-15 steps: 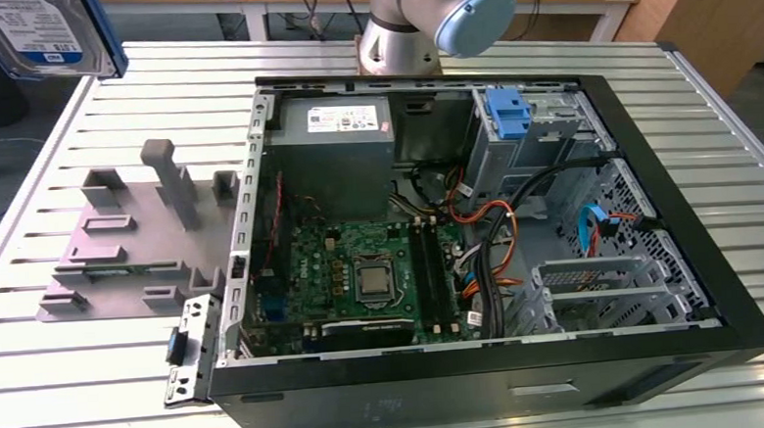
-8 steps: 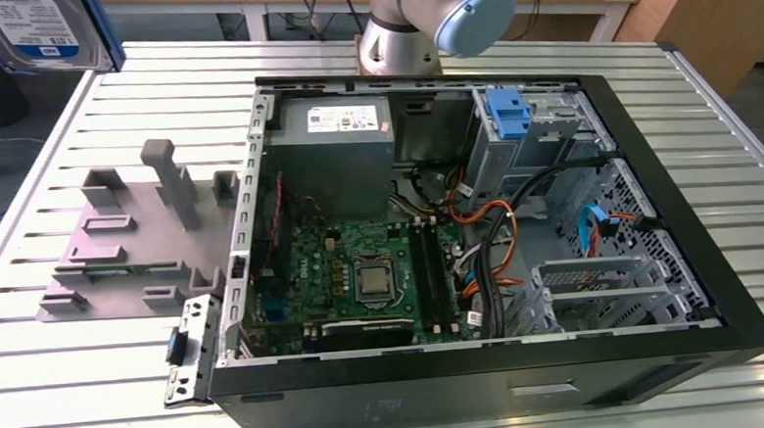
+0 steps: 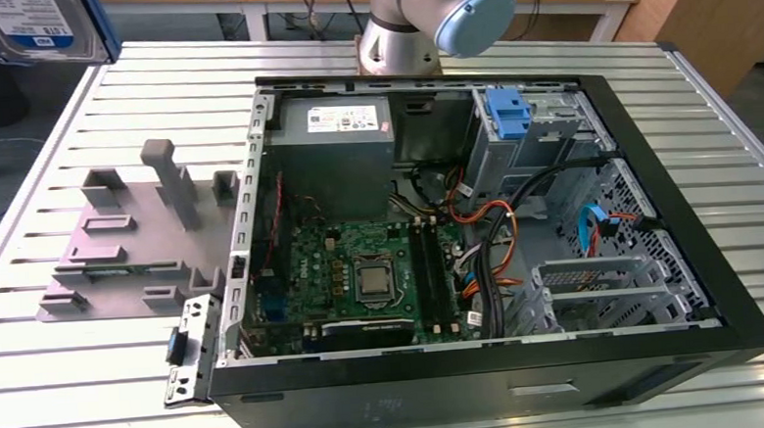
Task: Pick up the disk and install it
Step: 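Pick up the disk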
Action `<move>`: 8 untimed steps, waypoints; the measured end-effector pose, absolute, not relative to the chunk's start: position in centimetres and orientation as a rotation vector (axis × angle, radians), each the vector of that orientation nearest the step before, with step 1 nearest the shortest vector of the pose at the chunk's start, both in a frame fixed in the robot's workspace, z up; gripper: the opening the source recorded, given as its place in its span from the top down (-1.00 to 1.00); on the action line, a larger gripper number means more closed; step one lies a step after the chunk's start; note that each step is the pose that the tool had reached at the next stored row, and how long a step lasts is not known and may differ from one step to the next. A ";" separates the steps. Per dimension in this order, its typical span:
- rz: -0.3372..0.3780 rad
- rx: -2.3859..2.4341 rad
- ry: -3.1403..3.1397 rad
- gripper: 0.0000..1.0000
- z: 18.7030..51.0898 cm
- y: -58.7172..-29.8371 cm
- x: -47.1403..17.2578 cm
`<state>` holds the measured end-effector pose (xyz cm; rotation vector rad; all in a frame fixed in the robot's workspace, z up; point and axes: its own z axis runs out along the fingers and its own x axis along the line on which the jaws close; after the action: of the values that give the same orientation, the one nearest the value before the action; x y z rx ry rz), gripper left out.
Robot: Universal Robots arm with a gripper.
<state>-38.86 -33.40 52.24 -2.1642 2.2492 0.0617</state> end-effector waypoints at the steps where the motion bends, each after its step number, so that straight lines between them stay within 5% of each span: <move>1: 0.062 -2.164 2.249 0.30 52.4 -33.4 -38.9; 8: 0.061 -2.164 2.250 0.30 52.8 -33.4 -38.9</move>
<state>-38.86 -33.40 52.79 -2.1645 2.2495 0.0610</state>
